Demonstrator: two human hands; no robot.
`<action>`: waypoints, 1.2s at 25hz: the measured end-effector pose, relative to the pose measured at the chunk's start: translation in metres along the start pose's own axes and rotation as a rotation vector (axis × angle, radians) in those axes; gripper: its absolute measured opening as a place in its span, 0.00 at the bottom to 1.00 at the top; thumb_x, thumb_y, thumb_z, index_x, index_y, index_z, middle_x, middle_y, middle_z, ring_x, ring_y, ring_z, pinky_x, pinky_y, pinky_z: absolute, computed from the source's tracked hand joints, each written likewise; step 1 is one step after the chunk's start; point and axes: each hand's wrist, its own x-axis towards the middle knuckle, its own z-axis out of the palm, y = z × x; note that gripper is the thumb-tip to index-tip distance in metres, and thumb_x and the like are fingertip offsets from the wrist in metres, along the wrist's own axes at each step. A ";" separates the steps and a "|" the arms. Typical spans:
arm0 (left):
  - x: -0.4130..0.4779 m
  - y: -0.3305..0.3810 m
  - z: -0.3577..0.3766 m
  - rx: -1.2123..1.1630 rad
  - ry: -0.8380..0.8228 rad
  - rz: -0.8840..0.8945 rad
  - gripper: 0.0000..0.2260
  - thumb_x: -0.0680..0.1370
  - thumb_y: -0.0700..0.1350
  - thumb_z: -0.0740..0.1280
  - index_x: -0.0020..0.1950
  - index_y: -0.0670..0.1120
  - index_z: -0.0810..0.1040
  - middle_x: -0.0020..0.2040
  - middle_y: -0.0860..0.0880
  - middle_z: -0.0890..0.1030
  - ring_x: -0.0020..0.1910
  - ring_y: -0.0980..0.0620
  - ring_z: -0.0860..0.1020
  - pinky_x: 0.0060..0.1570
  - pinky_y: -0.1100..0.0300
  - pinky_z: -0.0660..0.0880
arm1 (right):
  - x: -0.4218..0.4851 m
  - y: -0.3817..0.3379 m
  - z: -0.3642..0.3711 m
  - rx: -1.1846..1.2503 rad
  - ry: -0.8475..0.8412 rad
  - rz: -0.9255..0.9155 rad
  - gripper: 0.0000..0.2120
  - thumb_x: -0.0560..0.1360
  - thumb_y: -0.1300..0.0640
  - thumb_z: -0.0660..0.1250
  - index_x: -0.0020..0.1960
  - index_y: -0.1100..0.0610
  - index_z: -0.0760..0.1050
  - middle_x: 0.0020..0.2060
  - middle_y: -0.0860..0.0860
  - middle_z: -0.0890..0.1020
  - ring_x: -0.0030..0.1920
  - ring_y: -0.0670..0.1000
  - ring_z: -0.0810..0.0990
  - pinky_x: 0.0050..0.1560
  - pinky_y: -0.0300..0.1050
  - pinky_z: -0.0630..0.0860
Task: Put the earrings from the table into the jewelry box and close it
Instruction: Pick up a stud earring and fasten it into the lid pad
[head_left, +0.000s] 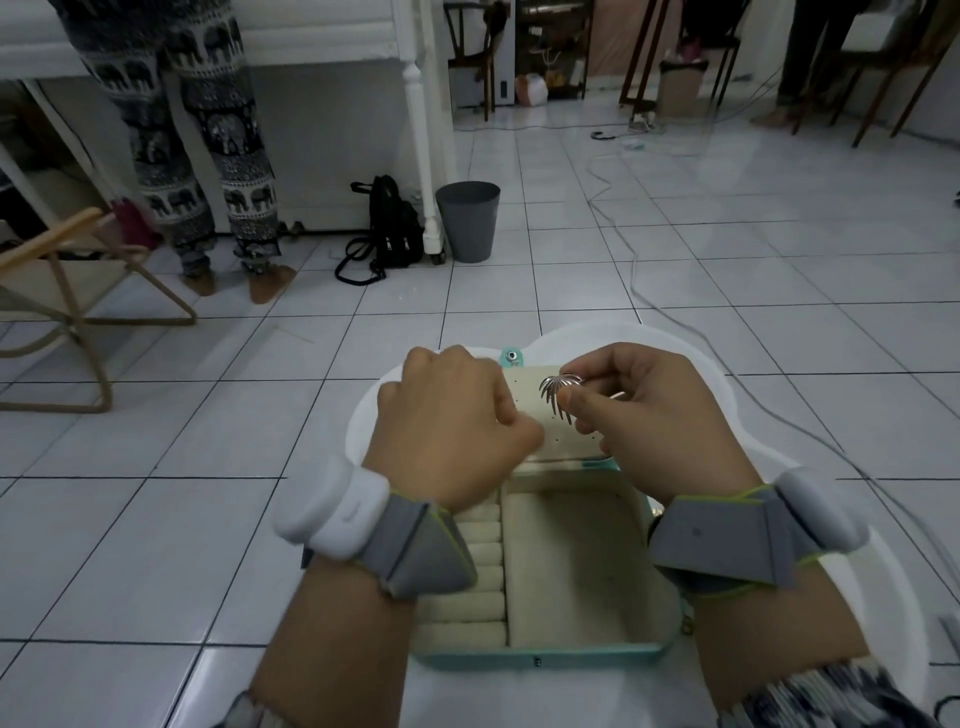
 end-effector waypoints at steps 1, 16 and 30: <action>0.009 -0.002 0.000 -0.007 0.029 -0.022 0.07 0.72 0.51 0.63 0.42 0.49 0.76 0.48 0.50 0.77 0.54 0.46 0.70 0.51 0.53 0.69 | 0.000 0.001 0.000 -0.017 0.007 0.002 0.03 0.69 0.56 0.72 0.37 0.50 0.79 0.26 0.45 0.80 0.31 0.47 0.78 0.37 0.46 0.73; 0.095 -0.009 0.035 -0.144 -0.045 0.003 0.07 0.75 0.45 0.57 0.50 0.42 0.68 0.47 0.42 0.81 0.46 0.39 0.77 0.46 0.49 0.75 | -0.007 -0.002 0.001 -0.239 -0.039 0.018 0.01 0.71 0.55 0.69 0.42 0.52 0.79 0.35 0.46 0.81 0.38 0.47 0.78 0.41 0.42 0.73; 0.108 -0.008 0.056 0.183 -0.044 0.122 0.04 0.78 0.38 0.52 0.52 0.43 0.60 0.33 0.47 0.70 0.28 0.48 0.66 0.26 0.57 0.57 | -0.009 -0.005 -0.004 -0.232 -0.056 0.015 0.01 0.71 0.57 0.68 0.41 0.53 0.78 0.35 0.46 0.81 0.39 0.47 0.78 0.43 0.43 0.74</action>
